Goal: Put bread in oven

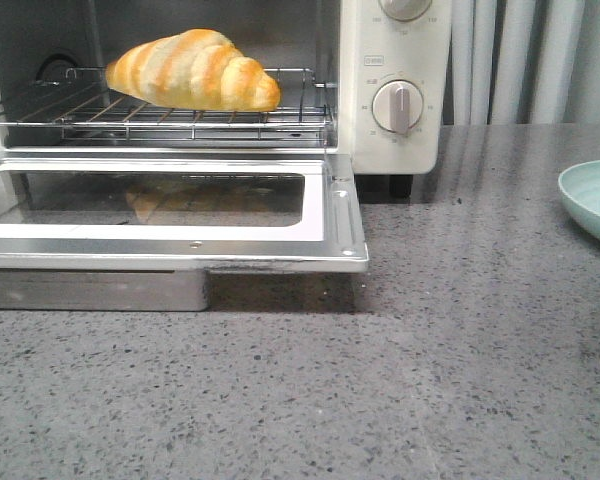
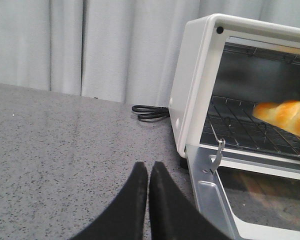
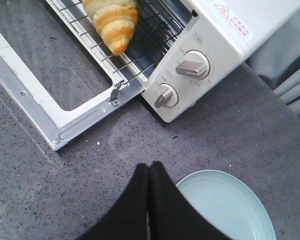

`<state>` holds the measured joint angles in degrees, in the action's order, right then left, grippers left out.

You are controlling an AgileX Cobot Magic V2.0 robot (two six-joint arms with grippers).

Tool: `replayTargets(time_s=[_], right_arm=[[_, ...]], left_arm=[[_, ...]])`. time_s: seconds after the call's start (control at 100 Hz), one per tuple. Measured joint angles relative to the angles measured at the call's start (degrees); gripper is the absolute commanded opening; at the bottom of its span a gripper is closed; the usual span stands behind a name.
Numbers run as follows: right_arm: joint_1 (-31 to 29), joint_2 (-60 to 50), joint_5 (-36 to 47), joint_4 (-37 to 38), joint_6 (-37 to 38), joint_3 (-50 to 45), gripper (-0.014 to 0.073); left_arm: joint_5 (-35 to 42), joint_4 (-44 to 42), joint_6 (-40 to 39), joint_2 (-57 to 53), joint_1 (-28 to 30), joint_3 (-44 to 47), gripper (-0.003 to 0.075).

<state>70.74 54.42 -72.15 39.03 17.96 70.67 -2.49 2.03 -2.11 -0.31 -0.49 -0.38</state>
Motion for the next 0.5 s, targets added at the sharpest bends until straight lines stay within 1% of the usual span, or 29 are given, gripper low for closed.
replayTargets(time_s=[0.36, 0.5], right_arm=[[0.0, -0.4, 0.0, -3.0, 0.5, -0.3, -0.0076], [0.0, -2.0, 0.0, -3.0, 1.1, -4.3, -0.0076]], left_arm=[[0.0, 0.0, 0.0, 0.0, 0.0, 0.0, -0.0021], [0.0, 0.0, 0.0, 0.0, 0.0, 0.0, -0.0021]])
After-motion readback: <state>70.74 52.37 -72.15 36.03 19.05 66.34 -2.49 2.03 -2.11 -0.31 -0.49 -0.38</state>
